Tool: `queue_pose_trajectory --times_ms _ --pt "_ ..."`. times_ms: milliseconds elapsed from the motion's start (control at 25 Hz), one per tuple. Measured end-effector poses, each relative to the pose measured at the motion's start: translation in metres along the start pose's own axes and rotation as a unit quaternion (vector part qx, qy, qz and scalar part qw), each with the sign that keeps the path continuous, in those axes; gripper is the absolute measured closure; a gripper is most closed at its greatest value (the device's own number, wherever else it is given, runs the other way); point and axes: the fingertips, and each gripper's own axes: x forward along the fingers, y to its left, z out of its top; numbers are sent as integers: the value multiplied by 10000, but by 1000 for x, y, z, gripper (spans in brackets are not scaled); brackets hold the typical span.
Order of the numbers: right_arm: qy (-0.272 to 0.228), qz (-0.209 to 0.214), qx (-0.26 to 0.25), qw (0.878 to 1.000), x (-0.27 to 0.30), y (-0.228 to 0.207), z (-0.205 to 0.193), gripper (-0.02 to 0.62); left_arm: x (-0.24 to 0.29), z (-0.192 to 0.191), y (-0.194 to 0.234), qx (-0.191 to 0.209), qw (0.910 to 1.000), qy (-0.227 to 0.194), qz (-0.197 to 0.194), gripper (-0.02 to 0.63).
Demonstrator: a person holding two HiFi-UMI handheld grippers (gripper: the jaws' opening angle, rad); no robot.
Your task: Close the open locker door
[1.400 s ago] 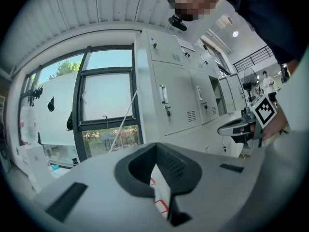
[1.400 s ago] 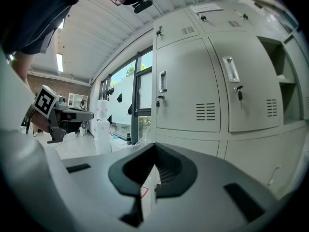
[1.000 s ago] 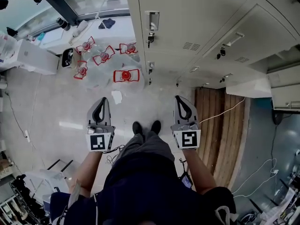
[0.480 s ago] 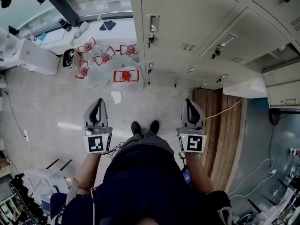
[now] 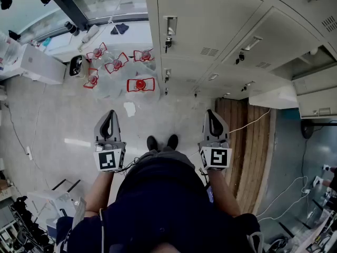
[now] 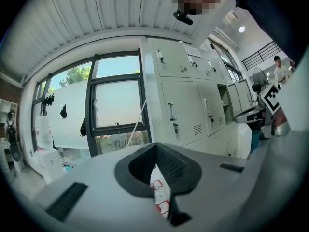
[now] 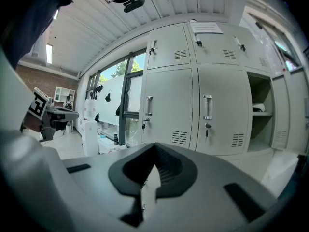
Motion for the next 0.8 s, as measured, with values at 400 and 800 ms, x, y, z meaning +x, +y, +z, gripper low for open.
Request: queue_pose_trajectory --times_ms 400,800 --pt "64 88 -66 9999 7 4 -1 601 9 8 -4 -177 9997 -112 -85 603" --pt "169 167 68 9997 13 10 -8 603 10 -7 -1 -114 9998 151 -115 603"
